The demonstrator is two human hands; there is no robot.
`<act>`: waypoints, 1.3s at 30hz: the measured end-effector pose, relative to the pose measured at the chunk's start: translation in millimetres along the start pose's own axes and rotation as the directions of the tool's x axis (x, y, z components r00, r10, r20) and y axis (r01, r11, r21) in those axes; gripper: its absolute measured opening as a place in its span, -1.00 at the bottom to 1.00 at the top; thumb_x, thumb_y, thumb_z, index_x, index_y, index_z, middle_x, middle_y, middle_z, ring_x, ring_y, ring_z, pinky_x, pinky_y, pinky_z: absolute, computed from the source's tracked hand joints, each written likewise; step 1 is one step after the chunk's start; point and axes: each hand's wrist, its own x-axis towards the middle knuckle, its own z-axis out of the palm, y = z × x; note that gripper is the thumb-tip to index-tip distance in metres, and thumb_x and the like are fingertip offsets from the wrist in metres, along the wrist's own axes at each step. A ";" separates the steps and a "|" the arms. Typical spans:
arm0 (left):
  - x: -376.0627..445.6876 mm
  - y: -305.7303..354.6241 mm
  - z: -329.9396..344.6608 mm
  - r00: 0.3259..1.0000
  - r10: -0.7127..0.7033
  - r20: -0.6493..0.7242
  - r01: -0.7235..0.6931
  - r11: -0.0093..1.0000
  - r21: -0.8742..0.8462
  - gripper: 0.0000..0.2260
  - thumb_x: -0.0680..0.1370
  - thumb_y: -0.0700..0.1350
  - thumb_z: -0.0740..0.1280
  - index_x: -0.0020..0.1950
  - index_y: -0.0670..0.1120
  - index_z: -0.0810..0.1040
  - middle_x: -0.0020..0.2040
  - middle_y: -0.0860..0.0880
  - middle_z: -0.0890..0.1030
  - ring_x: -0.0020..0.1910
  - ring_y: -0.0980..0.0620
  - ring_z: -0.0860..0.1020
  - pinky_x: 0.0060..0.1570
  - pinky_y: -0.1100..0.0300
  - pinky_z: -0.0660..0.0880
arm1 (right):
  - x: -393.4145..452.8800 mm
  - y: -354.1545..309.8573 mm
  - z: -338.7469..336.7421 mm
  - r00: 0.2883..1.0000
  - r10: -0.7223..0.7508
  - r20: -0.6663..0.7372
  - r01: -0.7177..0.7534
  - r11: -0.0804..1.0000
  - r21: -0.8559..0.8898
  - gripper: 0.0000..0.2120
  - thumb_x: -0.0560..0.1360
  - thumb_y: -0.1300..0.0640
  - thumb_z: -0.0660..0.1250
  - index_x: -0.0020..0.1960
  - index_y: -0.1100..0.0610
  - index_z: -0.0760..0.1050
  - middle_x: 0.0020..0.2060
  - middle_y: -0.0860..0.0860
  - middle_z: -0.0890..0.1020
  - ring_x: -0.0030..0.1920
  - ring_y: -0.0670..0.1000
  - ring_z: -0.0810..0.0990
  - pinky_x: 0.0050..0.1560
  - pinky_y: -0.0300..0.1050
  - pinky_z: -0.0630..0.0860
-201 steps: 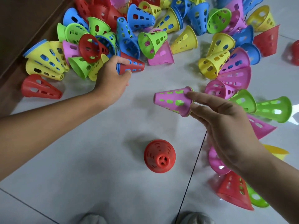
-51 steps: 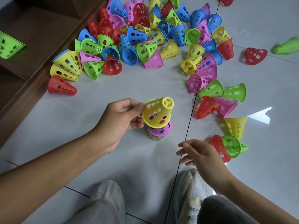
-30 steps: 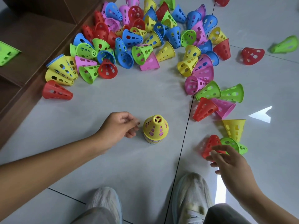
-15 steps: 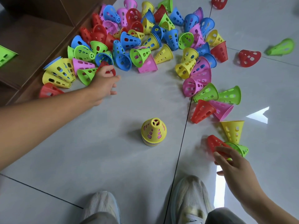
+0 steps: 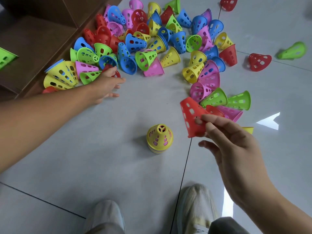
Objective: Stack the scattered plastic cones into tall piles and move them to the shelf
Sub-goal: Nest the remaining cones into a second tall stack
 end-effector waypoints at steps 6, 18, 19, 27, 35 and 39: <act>5.8 0.4 -7.7 0.998 -0.035 0.051 0.036 0.999 -0.024 -0.33 0.61 -0.09 0.35 0.62 0.09 0.07 0.56 0.10 0.26 0.15 0.00 0.48 -0.09 0.08 0.54 | 7.5 -5.9 26.3 0.991 0.053 0.124 -0.067 0.992 0.111 -0.71 0.55 0.33 0.30 0.25 0.13 0.49 -0.29 -0.03 0.66 -0.19 0.00 0.65 -0.02 -0.06 0.59; -33.3 -7.4 -5.9 0.954 0.091 -0.285 -0.162 0.958 -0.237 -0.74 0.56 -0.20 0.38 0.25 -0.14 0.60 -0.02 -0.05 0.66 -0.16 0.09 0.60 -0.26 0.23 0.51 | 10.7 16.0 40.7 0.961 0.204 0.188 -0.196 0.979 -0.058 -0.63 0.56 0.33 0.33 0.33 0.11 0.41 -0.31 0.12 0.57 -0.18 0.10 0.70 0.29 0.22 0.50; -44.0 -6.6 -4.5 0.956 0.064 -0.286 -0.156 0.938 -0.310 -0.82 0.56 -0.20 0.40 0.16 -0.12 0.63 -0.07 -0.03 0.67 -0.16 0.07 0.62 -0.25 0.24 0.52 | 11.4 17.4 40.7 0.962 0.196 0.188 -0.181 0.979 -0.099 -0.65 0.57 0.32 0.33 0.31 0.10 0.42 -0.29 0.16 0.57 -0.18 0.11 0.71 0.28 0.25 0.50; -137.0 10.8 14.7 0.999 -0.030 -0.032 -0.003 0.677 -0.736 -0.91 0.57 -0.26 0.35 -0.04 -0.07 0.55 -0.17 -0.01 0.67 -0.19 0.10 0.64 -0.15 0.31 0.57 | 12.2 31.5 34.4 0.974 0.177 0.141 -0.125 0.939 -0.320 -0.74 0.57 0.20 0.37 0.23 0.02 0.47 -0.14 0.12 0.70 -0.19 0.07 0.73 0.12 0.28 0.57; -181.3 18.8 26.3 0.974 0.092 0.207 0.084 0.702 -0.707 -0.79 0.47 -0.26 0.32 0.09 -0.09 0.52 -0.15 -0.05 0.64 -0.22 0.09 0.58 -0.15 0.30 0.57 | 15.8 43.6 23.1 0.968 0.161 0.194 -0.043 0.863 -0.503 -0.74 0.55 0.16 0.40 0.17 -0.08 0.47 -0.17 -0.01 0.69 -0.20 -0.02 0.71 0.01 0.14 0.62; -183.6 8.3 35.1 0.960 0.045 0.275 0.138 0.781 -0.609 -0.68 0.47 -0.28 0.32 0.22 -0.15 0.55 -0.15 -0.08 0.64 -0.26 0.09 0.58 -0.16 0.29 0.59 | 18.7 47.9 13.6 0.960 0.162 0.228 0.005 0.807 -0.591 -0.74 0.56 0.15 0.39 0.19 -0.07 0.46 -0.17 -0.04 0.68 -0.23 -0.10 0.69 -0.07 -0.05 0.63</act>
